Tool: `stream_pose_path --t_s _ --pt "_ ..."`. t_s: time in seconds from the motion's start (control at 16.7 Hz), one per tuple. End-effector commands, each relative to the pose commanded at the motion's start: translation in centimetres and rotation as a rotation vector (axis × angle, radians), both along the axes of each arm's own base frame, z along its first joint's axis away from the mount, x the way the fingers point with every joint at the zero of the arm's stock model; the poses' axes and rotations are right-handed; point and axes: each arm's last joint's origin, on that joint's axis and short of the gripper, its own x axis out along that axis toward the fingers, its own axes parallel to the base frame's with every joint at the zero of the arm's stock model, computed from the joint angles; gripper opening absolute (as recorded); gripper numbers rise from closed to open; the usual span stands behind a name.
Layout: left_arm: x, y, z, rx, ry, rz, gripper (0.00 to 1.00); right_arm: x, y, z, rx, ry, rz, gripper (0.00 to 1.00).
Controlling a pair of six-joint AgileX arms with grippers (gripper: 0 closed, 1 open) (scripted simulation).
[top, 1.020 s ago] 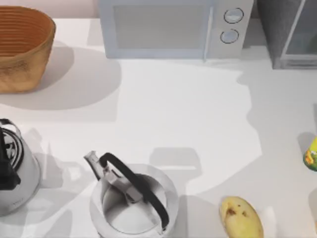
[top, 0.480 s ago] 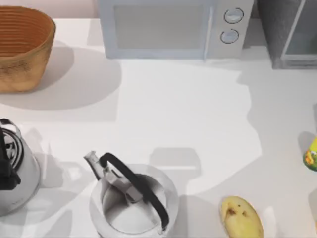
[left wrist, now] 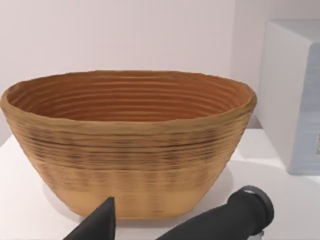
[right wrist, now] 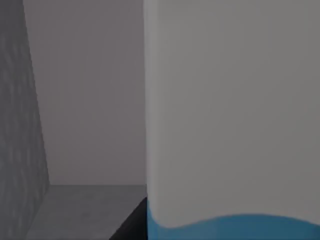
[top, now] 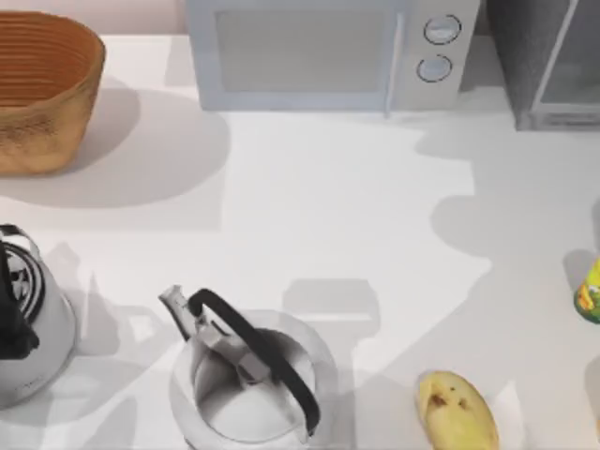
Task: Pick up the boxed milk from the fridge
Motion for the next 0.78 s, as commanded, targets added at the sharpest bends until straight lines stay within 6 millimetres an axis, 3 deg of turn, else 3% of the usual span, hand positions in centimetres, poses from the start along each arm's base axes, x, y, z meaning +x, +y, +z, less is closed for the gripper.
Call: stream_pose_path --t_s 0.12,0.42,0.6,0.78 --pt "0.0 0.0 0.0 0.0 0.0 0.0 1.0 0.0 0.0 0.9 -0.001 -0.003 0.002 0.0" --pt "0.0 0.0 0.0 0.0 0.0 0.0 1.0 -0.4 0.0 0.8 0.001 -0.001 0.001 0.0" --pt "0.0 0.0 0.0 0.0 0.0 0.0 1.0 -2.6 -0.2 1.1 0.002 -0.004 -0.004 0.0" --pt "0.0 0.0 0.0 0.0 0.0 0.0 1.0 -6.1 -0.1 0.5 0.007 0.017 -0.004 0.0"
